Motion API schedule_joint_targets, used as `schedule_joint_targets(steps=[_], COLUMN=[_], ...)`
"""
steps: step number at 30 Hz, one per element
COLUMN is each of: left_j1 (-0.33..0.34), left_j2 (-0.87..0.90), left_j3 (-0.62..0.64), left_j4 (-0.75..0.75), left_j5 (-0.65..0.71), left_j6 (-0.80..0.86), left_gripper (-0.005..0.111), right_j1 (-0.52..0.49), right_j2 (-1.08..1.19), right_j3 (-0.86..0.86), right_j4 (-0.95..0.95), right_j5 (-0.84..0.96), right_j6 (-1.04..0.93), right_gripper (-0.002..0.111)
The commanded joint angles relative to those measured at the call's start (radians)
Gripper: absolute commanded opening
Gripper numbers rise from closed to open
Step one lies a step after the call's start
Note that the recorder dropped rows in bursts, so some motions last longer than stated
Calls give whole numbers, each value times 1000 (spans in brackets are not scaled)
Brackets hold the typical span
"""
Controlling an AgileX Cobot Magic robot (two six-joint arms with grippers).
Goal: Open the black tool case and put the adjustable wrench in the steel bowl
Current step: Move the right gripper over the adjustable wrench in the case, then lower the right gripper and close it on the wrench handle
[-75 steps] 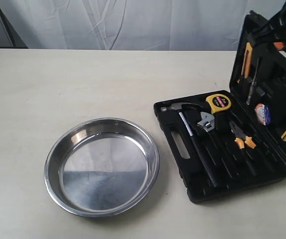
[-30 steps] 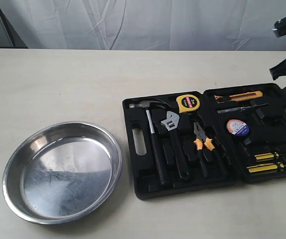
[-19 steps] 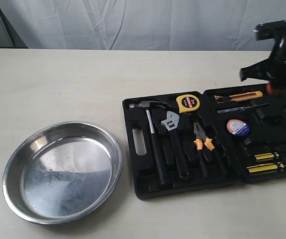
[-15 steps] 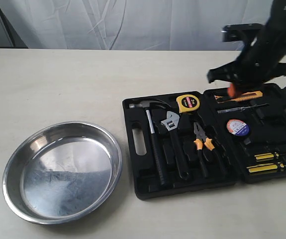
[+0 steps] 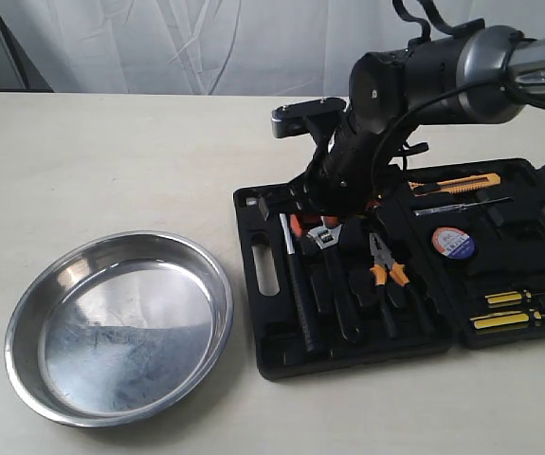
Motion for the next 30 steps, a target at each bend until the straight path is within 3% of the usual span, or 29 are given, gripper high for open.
schedule_joint_targets(steps=[1, 30], left_j1=[-7, -7], left_j2=[-5, -5], left_j3=[4, 4], left_j4=[6, 6], left_j5=[1, -3], left_j6=[-1, -1], left_gripper=[0, 0], right_j1=[-4, -4], right_j2=[3, 155], right_j3=[-3, 0], right_j4=[-70, -58], right_j5=[60, 145], right_j6=[72, 142], right_gripper=[49, 46])
